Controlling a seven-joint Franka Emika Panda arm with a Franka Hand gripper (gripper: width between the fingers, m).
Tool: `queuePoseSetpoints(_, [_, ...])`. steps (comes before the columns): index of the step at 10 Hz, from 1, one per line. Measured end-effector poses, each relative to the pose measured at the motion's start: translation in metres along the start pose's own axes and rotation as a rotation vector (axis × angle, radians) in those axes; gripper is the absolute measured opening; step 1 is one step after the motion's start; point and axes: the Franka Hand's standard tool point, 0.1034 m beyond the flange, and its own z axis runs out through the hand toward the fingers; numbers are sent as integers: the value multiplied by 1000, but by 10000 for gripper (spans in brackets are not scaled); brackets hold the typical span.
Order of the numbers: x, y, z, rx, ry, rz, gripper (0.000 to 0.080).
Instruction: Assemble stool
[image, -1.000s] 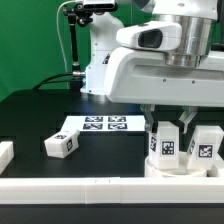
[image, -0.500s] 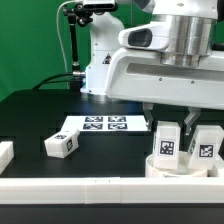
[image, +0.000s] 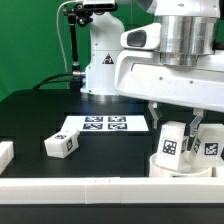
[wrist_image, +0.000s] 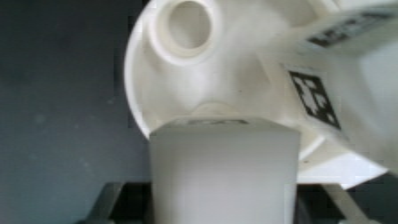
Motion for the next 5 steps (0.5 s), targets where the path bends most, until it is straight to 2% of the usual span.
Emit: queuePoseSetpoints(5, [-8,-7,0,14,-21,279,337])
